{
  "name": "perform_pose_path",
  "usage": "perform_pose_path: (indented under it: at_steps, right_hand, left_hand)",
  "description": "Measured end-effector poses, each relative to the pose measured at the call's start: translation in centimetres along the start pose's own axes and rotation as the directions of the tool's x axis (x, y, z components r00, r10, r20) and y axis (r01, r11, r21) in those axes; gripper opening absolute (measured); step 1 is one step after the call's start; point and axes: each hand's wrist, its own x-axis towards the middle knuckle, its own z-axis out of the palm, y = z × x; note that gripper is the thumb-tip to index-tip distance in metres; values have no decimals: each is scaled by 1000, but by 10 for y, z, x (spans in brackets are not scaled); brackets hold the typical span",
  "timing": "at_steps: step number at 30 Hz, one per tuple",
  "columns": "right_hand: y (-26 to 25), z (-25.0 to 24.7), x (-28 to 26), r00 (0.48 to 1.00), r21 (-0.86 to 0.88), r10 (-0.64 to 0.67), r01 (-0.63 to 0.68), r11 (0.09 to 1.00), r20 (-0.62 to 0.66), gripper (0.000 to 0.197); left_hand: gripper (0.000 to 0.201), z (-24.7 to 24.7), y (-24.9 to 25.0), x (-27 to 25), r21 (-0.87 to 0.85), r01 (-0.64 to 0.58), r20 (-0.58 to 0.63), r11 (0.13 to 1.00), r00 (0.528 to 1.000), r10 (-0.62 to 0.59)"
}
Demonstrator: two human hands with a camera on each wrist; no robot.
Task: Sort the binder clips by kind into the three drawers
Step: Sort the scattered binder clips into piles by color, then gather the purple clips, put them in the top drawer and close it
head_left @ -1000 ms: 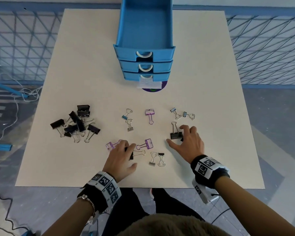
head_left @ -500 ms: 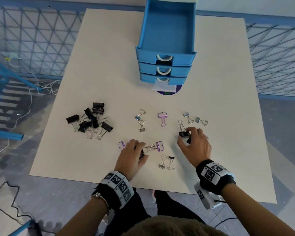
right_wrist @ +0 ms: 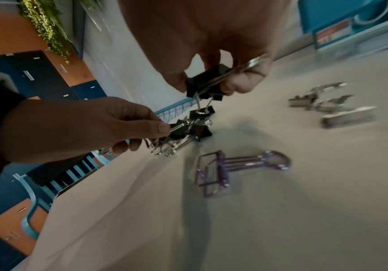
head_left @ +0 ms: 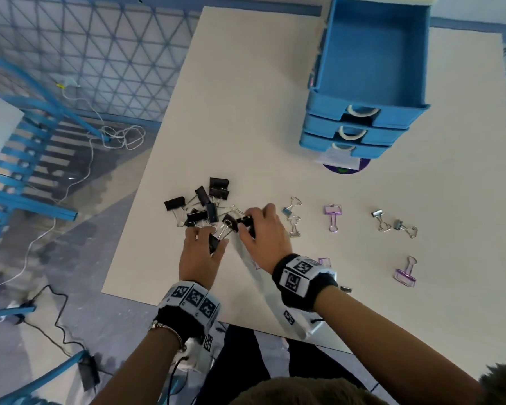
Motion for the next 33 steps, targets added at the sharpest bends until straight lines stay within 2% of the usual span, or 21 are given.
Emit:
perform_pose_path:
  at_steps: [4, 9, 15, 19, 22, 25, 27, 30, 33]
  right_hand:
    - [-12, 17, 11, 999, 51, -17, 15, 999, 49, 32]
    - [-1, 22, 7, 995, 109, -42, 31, 993, 93, 43]
    - [31, -4, -12, 996, 120, -85, 88, 989, -26, 39]
    - [66, -35, -31, 997, 71, -55, 59, 996, -55, 41]
    - [92, -56, -48, 1000, -5, -28, 28, 1000, 12, 41]
    - [112, -70, -64, 991, -103, -57, 70, 992, 123, 45]
    - [121, -74, -72, 980, -155, -78, 107, 982, 181, 45]
    - [127, -74, -77, 972, -180, -92, 132, 975, 214, 43]
    - [128, -73, -78, 971, -188, -104, 145, 971, 214, 39]
  left_hand:
    - [29, -7, -11, 14, 1, -26, -31, 1000, 999, 26]
    - [40, -6, -18, 19, 83, -111, -5, 990, 994, 112]
    - [47, 1, -11, 9, 141, -278, -47, 950, 957, 287]
    - [43, 10, 9, -7, 45, -400, 51, 915, 916, 398]
    - [42, 20, 21, -18, 24, -483, 152, 875, 867, 474]
    - [41, 32, 28, -26, 42, -514, 262, 857, 833, 487]
    - [39, 39, 31, -30, 94, -530, 295, 843, 823, 485]
    - [50, 47, 36, -36, 152, -509, 281, 847, 844, 457]
    - [51, 53, 39, -42, 185, -498, 242, 847, 859, 452]
